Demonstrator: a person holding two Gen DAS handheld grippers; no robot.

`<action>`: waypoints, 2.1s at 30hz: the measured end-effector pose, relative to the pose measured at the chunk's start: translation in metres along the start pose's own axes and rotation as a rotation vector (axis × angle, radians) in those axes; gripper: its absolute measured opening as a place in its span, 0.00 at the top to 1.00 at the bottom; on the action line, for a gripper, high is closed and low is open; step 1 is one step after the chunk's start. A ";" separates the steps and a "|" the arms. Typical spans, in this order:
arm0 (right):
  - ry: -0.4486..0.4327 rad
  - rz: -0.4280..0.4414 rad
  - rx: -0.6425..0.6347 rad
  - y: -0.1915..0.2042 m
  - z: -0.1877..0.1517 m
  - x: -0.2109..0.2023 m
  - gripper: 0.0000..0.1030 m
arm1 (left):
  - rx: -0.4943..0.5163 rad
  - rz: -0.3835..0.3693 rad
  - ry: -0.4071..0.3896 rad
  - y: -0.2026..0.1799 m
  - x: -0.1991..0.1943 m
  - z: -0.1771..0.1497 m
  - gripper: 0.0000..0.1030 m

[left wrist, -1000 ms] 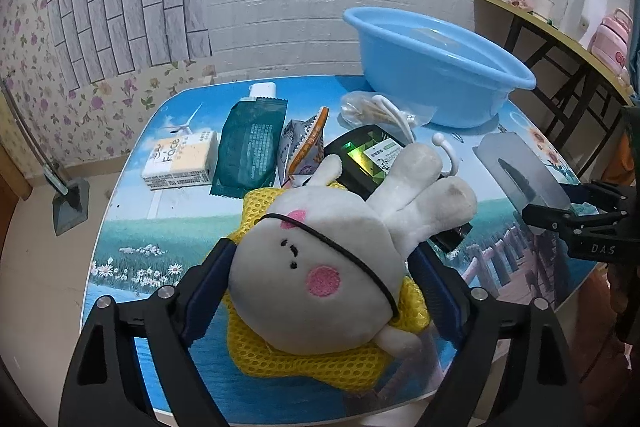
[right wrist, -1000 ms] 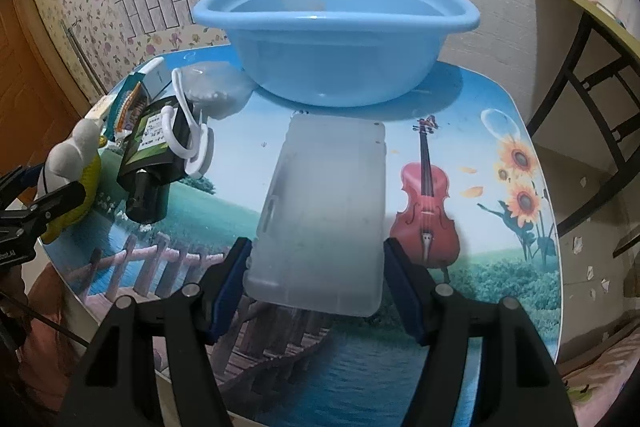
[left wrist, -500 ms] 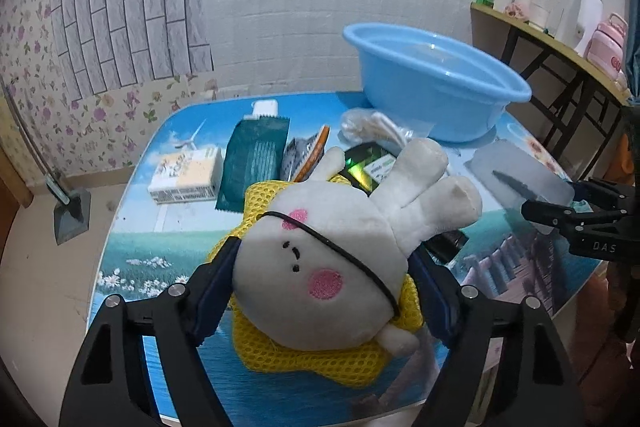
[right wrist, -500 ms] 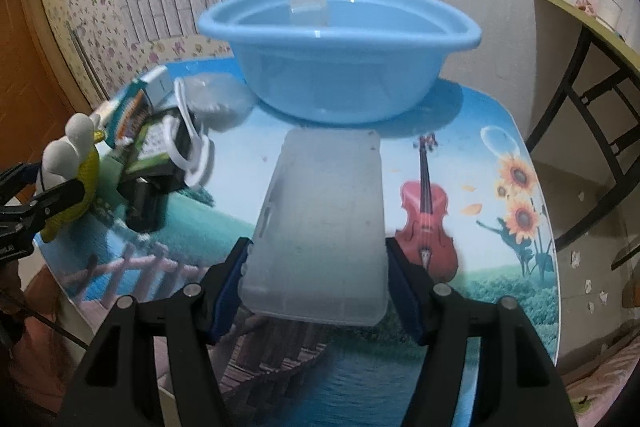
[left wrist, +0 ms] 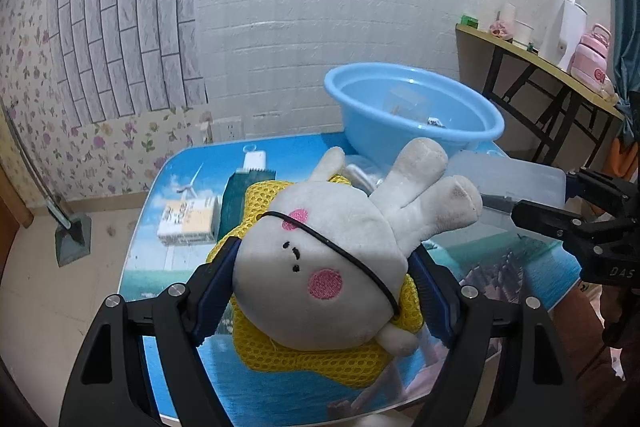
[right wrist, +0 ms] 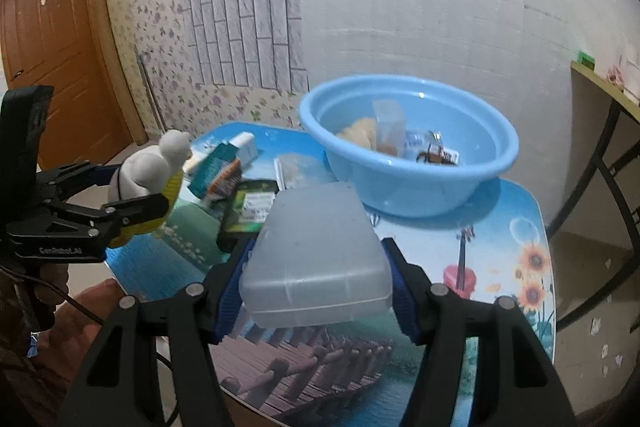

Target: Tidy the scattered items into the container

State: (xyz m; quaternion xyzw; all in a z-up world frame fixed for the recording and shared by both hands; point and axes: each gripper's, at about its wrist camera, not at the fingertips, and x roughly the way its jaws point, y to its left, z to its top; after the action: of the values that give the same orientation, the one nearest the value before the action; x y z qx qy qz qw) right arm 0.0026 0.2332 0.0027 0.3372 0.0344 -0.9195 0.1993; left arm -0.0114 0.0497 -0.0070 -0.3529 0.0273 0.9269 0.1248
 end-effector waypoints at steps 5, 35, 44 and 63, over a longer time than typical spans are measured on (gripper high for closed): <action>-0.073 0.005 0.007 -0.002 0.009 -0.014 0.40 | 0.011 -0.012 -0.021 -0.007 -0.004 0.012 0.22; -0.166 -0.012 0.153 -0.103 0.050 0.021 0.41 | 0.168 -0.066 -0.032 -0.076 0.082 0.115 0.22; -0.166 -0.011 0.175 -0.128 0.059 0.047 0.41 | 0.205 -0.081 -0.016 -0.095 0.117 0.135 0.21; -0.089 -0.109 0.212 -0.133 0.063 0.043 0.27 | 0.179 -0.078 -0.062 -0.094 0.096 0.121 0.06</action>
State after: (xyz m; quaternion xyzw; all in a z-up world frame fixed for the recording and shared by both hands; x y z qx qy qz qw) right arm -0.1174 0.3283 0.0143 0.3127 -0.0536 -0.9415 0.1137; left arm -0.1354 0.1778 0.0239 -0.3122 0.0921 0.9257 0.1928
